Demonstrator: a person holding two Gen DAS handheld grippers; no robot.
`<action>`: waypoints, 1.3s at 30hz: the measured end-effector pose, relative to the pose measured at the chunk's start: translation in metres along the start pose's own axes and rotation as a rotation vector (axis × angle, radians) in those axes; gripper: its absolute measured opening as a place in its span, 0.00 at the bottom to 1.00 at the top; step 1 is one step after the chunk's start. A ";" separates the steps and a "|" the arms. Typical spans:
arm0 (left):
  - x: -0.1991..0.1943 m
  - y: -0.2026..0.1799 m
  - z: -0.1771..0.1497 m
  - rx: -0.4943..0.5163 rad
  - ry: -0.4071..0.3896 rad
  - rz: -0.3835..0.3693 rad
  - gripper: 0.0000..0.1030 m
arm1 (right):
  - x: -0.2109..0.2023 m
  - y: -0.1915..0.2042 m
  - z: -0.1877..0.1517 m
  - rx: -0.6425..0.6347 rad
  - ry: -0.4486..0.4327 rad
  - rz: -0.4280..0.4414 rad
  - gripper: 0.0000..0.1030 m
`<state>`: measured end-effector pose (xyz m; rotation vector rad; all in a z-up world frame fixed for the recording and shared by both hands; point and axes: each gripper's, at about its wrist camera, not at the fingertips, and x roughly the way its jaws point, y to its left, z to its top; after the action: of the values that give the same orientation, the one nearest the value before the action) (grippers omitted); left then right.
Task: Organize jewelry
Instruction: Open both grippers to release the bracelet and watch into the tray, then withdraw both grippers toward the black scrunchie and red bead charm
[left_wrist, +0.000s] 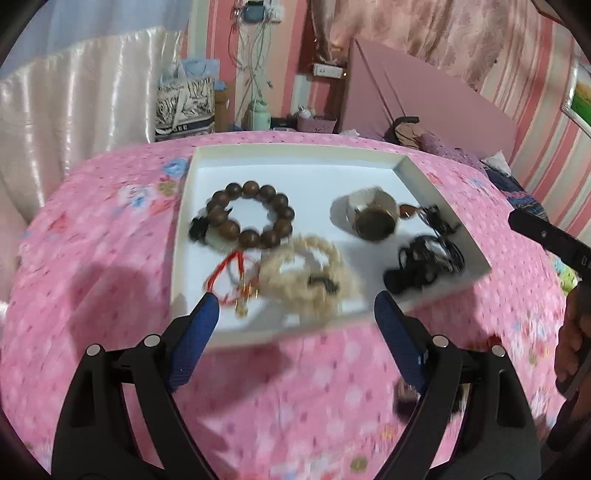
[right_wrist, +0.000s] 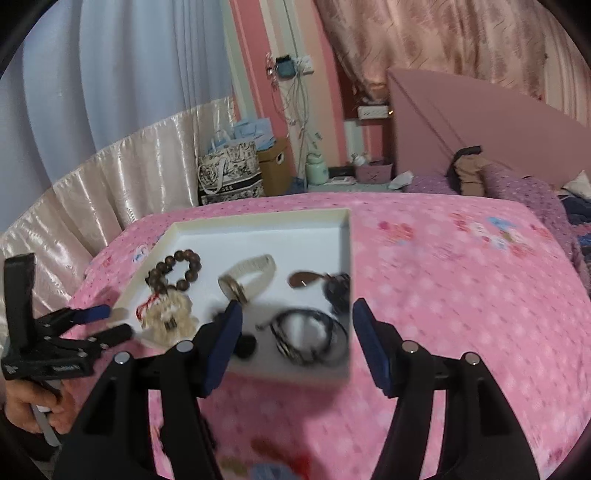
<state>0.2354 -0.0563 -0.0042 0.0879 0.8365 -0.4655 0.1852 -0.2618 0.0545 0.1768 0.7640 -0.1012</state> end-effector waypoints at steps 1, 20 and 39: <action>-0.008 -0.001 -0.008 0.008 -0.011 0.017 0.83 | -0.006 -0.003 -0.006 -0.010 -0.004 -0.020 0.60; -0.076 -0.023 -0.136 0.045 -0.146 0.196 0.85 | -0.048 -0.017 -0.128 -0.029 0.028 -0.146 0.60; -0.077 -0.017 -0.136 0.001 -0.146 0.367 0.92 | -0.047 -0.036 -0.132 0.094 0.034 0.001 0.60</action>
<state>0.0895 -0.0088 -0.0373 0.2025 0.6583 -0.1246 0.0566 -0.2703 -0.0106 0.2692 0.7933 -0.1338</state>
